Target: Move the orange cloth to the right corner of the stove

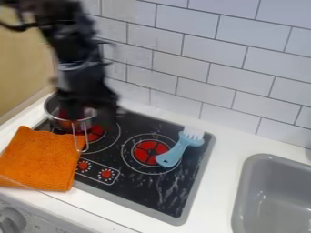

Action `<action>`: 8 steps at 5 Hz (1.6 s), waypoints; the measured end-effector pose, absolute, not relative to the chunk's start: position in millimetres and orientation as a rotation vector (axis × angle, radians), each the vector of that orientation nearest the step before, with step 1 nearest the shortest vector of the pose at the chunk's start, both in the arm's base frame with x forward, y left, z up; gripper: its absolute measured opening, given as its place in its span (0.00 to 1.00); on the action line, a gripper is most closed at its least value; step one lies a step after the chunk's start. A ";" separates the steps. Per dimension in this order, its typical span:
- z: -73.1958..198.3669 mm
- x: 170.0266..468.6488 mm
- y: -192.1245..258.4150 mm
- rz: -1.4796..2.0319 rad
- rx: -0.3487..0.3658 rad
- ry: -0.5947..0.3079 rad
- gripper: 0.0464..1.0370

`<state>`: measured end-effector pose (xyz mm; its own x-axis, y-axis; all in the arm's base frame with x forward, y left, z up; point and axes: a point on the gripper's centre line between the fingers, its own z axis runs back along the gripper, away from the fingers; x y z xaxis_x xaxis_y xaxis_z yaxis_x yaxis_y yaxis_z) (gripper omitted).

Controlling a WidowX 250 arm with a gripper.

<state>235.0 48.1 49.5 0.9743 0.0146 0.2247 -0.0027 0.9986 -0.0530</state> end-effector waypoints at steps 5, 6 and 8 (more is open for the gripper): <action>31.6 194.7 100.2 0.166 0.016 -0.153 0.96; 19.9 192.5 101.3 0.178 0.034 -0.107 0.96; 3.3 195.0 99.8 0.173 0.063 -0.064 0.96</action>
